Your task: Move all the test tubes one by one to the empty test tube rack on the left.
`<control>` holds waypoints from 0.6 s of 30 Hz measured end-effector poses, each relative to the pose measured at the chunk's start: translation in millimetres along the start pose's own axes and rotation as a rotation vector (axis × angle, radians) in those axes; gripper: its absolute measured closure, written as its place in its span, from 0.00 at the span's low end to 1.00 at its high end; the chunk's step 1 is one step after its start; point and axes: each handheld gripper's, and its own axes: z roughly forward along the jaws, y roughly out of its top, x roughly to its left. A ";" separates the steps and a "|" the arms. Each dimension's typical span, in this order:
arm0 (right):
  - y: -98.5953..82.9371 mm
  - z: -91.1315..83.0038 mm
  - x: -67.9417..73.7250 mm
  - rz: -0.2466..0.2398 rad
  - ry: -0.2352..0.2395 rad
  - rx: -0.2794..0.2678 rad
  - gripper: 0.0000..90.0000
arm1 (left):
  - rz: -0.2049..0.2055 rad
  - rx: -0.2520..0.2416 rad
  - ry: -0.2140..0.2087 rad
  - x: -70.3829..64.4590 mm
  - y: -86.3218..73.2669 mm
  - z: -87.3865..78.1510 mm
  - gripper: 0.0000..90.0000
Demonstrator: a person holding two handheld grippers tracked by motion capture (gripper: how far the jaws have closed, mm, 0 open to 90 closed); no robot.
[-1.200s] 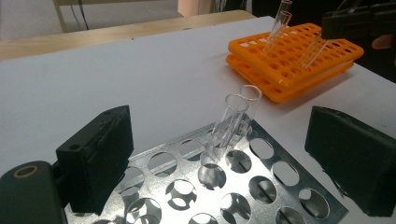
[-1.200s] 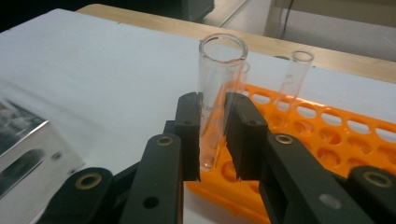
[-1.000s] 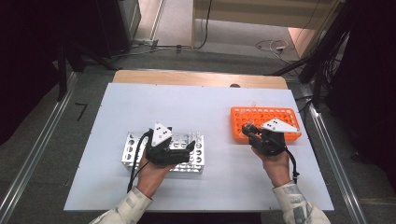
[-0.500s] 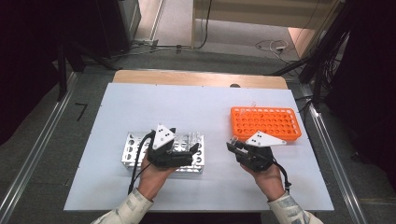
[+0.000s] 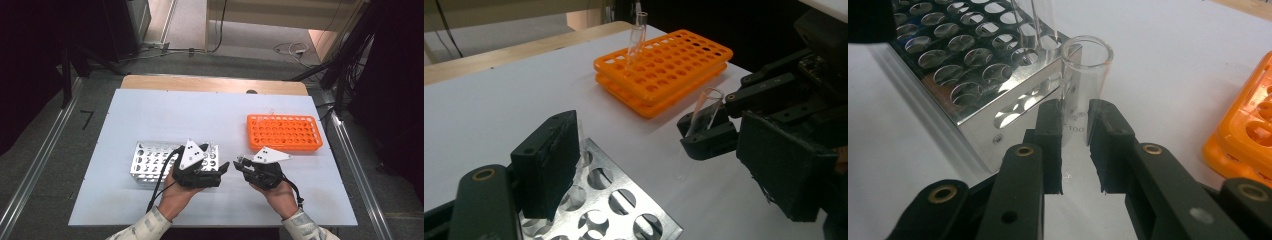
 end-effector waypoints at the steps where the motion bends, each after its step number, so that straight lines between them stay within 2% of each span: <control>1: -0.2 0.4 0.3 0.000 0.001 0.000 0.81 | 0.005 -0.003 -0.004 -1.4 0.0 1.7 0.22; 4: -0.2 2.0 1.4 -0.005 0.007 0.000 0.81 | 0.012 -0.008 -0.004 -5.8 -0.6 7.2 0.25; 8: -0.4 5.2 4.1 -0.019 0.016 0.011 0.81 | 0.020 -0.003 -0.027 -11.1 -1.5 15.3 0.30; 14: -0.6 6.9 6.0 -0.020 0.022 0.016 0.81 | 0.027 -0.009 -0.064 -14.3 -1.1 22.2 0.43; 18: -0.3 7.4 7.3 -0.029 0.026 0.014 0.81 | 0.031 -0.007 -0.067 -14.8 -1.4 25.6 0.51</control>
